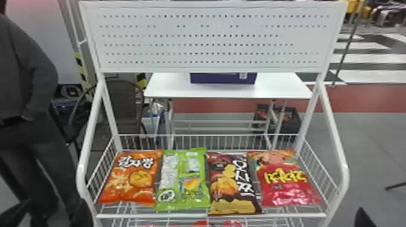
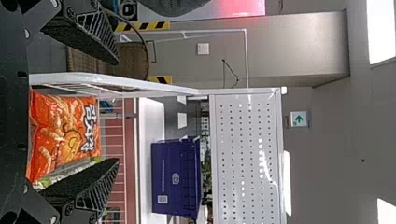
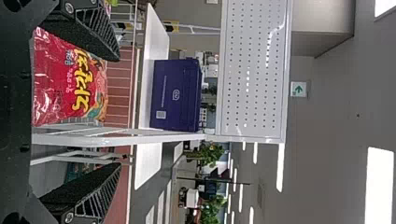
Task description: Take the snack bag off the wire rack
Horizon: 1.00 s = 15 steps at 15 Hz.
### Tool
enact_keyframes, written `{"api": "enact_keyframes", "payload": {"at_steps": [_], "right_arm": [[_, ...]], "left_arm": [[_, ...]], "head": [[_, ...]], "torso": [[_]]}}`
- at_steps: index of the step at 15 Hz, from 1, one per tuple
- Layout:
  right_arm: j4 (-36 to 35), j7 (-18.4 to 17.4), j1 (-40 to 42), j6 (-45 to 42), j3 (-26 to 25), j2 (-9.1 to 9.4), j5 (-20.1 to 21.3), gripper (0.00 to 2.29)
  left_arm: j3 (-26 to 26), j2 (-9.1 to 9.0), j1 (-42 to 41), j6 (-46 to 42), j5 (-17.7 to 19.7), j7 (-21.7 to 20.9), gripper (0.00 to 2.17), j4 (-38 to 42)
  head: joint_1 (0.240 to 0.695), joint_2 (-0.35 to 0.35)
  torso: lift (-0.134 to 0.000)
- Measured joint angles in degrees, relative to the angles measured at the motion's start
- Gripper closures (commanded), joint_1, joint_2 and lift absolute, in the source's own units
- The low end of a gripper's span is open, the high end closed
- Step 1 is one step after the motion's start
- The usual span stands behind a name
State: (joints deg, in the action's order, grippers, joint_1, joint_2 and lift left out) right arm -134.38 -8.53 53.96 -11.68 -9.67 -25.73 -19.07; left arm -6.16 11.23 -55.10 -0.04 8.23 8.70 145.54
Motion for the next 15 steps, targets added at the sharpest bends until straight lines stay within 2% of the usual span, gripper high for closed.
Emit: {"api": "enact_keyframes", "payload": {"at_steps": [10, 12, 15], "right_arm": [[0.3, 0.1, -0.5, 0.7, 0.0, -0.12, -0.4, 0.09], [0.8, 0.6, -4.0, 6.2, 0.4, -0.24, -2.0, 0.09], [2.8, 0.7, -16.2, 19.9, 4.3, 0.17, -2.3, 0.09]], "left_arm": [[0.1, -0.15, 0.0, 0.0, -0.1, -0.1, 0.16, 0.1], [0.6, -0.28, -0.7, -0.3, -0.6, 0.0, 0.16, 0.7], [1.8, -0.42, -1.6, -0.9, -1.9, 0.0, 0.16, 1.1]], "head": [[0.499, 0.000], [0.499, 0.000], [0.499, 0.000]], "torso": [[0.000], [0.000], [0.000]]}}
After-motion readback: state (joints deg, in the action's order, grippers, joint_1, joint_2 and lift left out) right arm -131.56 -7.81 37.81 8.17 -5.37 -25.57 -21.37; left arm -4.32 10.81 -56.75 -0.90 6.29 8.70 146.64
